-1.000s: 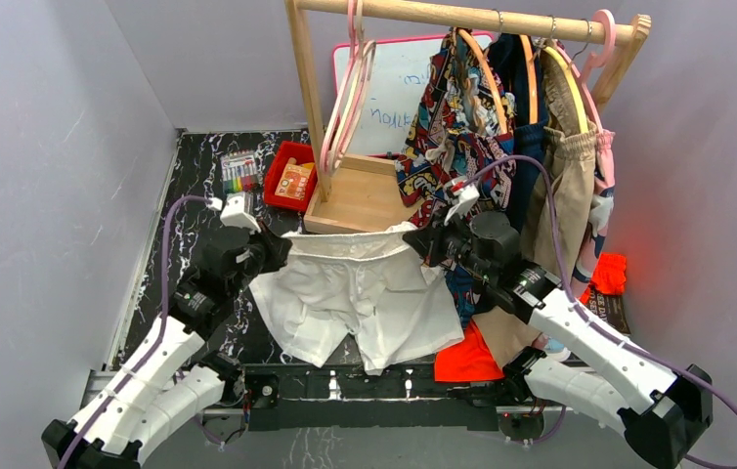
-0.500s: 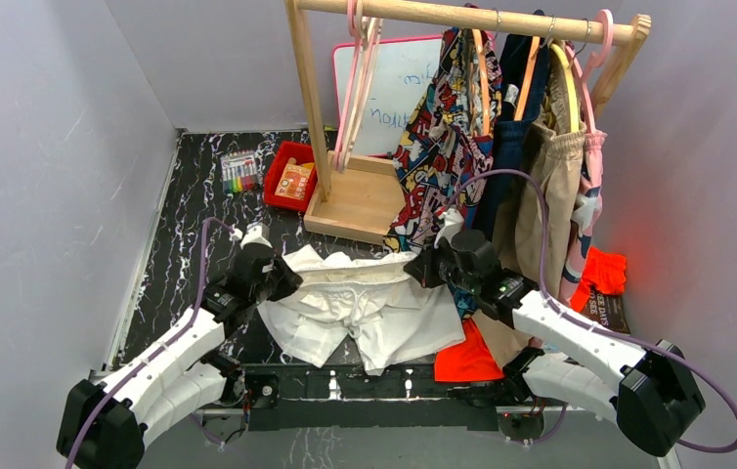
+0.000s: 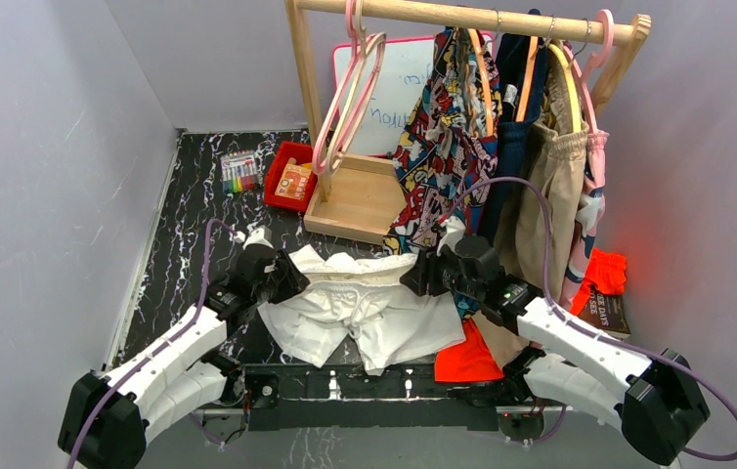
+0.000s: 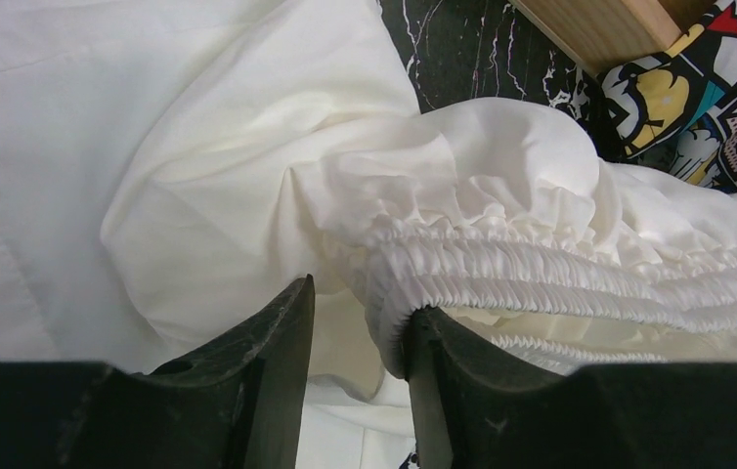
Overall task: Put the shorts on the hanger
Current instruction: Adjust the shorts at the center of the board, then pick up the hanger from the clothesline.
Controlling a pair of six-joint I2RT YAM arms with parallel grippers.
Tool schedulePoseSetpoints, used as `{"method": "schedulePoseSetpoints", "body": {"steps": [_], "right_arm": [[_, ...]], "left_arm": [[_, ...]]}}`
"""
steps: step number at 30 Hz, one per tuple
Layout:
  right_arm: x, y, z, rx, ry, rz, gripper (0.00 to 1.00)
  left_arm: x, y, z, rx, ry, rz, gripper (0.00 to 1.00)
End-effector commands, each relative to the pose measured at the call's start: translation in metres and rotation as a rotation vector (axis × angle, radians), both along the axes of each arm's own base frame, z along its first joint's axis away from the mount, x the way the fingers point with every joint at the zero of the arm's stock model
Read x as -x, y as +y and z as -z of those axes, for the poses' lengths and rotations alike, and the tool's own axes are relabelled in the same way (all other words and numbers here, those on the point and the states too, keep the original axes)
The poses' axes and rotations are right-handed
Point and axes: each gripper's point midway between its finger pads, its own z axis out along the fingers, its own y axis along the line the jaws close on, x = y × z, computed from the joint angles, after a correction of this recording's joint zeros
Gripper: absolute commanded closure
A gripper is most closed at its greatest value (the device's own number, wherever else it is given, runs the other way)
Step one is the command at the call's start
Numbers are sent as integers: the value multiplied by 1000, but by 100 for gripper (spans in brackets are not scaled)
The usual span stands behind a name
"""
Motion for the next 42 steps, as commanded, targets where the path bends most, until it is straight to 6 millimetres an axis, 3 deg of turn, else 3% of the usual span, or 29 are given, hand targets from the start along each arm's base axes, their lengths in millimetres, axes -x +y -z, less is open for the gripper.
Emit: {"method": "schedulePoseSetpoints", "body": {"steps": [1,8,11,16,19,32,38,42], "right_arm": [[7,3,-14,-33,11,-25,45],[14,0,-29,-47,5,-37,35],[17,-2,-39,-56,0,-41,31],[27,-3,-70,-79,-39,-86,17],[31,-5,-91,-86,-69,-111,15],[53,-16,-154,-83,-206,-221,13],[59,-21,-212,-106,-339,-258,13],[63,-21,-251,-168,-423,-268,13]], "left_arm": [[0,-1,-5,1,-7,7,58],[0,1,-13,-8,-11,4,34],[-1,1,-20,-7,-24,4,31],[-5,2,-44,-28,-65,29,16],[-7,2,-60,-38,-93,47,2],[0,29,-117,-143,-209,48,2],[-2,49,-153,-225,-343,33,2],[-3,56,-165,-267,-392,33,2]]}}
